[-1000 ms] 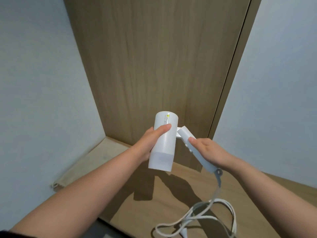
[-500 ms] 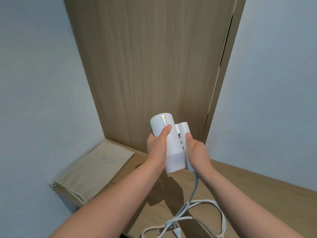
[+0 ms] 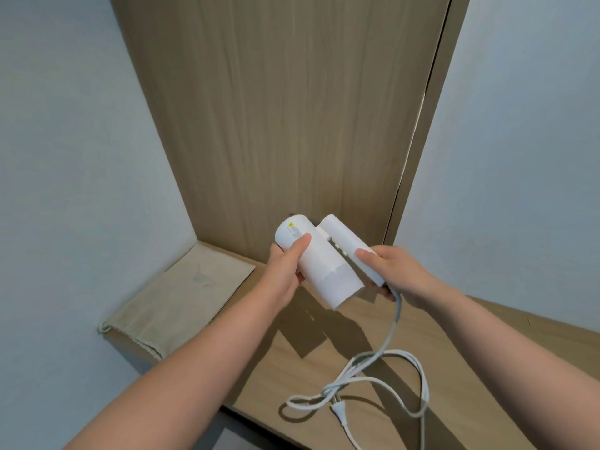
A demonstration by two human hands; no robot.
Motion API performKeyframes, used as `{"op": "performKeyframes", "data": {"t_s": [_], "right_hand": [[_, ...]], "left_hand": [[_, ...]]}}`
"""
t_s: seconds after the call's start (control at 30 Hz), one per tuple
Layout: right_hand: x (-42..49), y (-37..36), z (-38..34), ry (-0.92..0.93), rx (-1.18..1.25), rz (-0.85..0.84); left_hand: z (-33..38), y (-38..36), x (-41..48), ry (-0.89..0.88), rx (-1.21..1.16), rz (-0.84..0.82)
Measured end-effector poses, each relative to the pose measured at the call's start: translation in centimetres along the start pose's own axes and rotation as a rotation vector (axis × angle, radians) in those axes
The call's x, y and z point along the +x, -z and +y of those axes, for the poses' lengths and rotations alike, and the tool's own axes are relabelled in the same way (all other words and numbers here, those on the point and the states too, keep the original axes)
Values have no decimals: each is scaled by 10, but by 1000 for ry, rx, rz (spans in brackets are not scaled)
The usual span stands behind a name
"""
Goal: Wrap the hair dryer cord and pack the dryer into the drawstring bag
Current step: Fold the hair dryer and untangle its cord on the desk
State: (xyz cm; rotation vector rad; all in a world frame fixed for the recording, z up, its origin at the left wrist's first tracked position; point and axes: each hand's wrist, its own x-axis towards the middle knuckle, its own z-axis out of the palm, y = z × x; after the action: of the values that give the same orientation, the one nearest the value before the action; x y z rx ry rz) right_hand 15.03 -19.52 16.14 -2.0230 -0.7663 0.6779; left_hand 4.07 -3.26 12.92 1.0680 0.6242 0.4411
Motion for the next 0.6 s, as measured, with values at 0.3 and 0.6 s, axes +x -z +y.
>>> {"op": "performKeyframes", "data": {"t_s": [0.3, 0.6], "right_hand": [[22, 10, 7, -89, -34, -289], [56, -38, 44, -205, 121, -157]], "left_hand": [[-1, 36, 1, -1062, 2006, -406], [-53, 84, 36, -981, 1994, -295]]}}
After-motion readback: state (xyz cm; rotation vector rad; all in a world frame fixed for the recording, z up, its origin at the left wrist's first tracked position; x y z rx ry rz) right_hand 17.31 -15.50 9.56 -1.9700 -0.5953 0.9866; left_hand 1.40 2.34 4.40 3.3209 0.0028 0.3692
